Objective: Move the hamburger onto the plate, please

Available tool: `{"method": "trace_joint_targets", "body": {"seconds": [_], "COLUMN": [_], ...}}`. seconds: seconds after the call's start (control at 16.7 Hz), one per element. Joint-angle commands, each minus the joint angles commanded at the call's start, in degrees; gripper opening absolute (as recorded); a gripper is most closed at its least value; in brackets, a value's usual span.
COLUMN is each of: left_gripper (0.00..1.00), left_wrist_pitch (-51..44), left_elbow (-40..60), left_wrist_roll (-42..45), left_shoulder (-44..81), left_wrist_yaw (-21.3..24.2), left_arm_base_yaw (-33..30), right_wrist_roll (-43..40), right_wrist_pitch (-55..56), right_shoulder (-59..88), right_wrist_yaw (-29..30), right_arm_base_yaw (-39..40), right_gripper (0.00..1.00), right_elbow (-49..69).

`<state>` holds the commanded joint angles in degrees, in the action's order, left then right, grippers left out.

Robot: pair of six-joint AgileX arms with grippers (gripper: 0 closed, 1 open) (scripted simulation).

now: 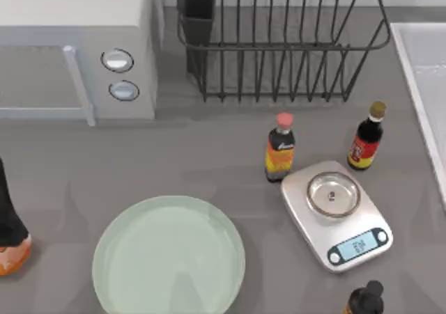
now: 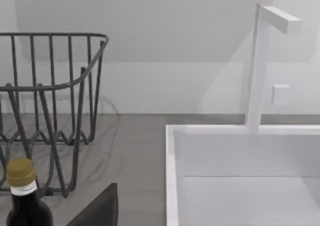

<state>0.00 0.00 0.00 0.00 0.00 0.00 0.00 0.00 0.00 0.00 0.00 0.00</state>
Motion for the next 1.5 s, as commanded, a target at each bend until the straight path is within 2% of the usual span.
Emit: {"method": "trace_joint_targets", "body": {"seconds": [0.24, 0.42, 0.6, 1.08, 1.32, 1.5], "left_gripper": [1.0, 1.0, 1.0, 1.0, 1.0, 1.0], "left_wrist_pitch": [-1.59, -7.04, -15.31, -41.35, -50.27, -53.68], "left_elbow": [1.68, 7.41, 15.55, 38.76, 48.06, 52.2], "left_wrist_roll": [0.88, 3.9, 8.4, 22.2, 27.17, 29.19], "left_shoulder": [1.94, 9.29, 22.16, 67.56, 81.54, 87.4], "left_wrist_yaw": [0.08, 0.1, -0.02, -0.49, -0.49, -0.4], "left_arm_base_yaw": [0.02, 0.35, 0.98, 2.62, 3.2, 3.47], "right_wrist_roll": [0.0, 0.0, 0.0, 0.0, 0.0, 0.0], "right_wrist_pitch": [0.0, 0.0, 0.0, 0.0, 0.0, 0.0], "right_shoulder": [0.0, 0.0, 0.0, 0.0, 0.0, 0.0], "right_wrist_yaw": [0.0, 0.0, 0.0, 0.0, 0.0, 0.0], "right_arm_base_yaw": [0.0, 0.0, 0.0, 0.0, 0.0, 0.0], "right_gripper": [1.0, 1.0, 1.0, 1.0, 1.0, 1.0], "right_elbow": [0.0, 0.0, 0.0, 0.0, 0.0, 0.0]}}
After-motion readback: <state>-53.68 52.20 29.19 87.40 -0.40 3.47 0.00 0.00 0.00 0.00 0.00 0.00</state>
